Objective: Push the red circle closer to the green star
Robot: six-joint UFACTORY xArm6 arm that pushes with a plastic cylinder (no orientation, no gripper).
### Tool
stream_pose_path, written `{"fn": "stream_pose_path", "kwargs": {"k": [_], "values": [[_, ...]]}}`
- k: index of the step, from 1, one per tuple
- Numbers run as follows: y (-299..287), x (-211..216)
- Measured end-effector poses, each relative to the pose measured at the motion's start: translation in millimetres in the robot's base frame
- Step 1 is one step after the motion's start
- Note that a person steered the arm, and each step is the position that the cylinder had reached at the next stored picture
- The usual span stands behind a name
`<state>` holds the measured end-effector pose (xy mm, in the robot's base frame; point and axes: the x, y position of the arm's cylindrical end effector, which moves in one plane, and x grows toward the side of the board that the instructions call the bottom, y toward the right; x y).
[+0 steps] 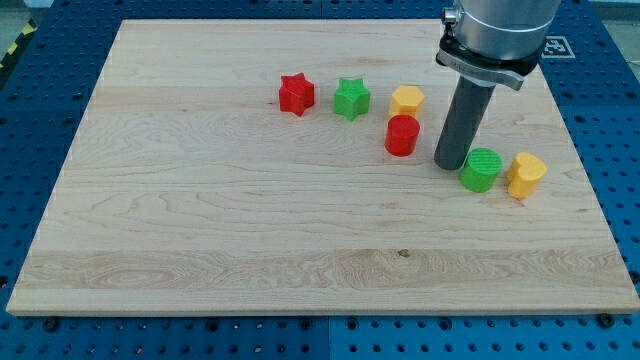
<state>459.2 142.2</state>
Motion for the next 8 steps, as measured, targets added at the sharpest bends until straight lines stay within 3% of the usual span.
{"fn": "stream_pose_path", "kwargs": {"k": [6,8], "values": [[-5,-27],[-41,-30]]}}
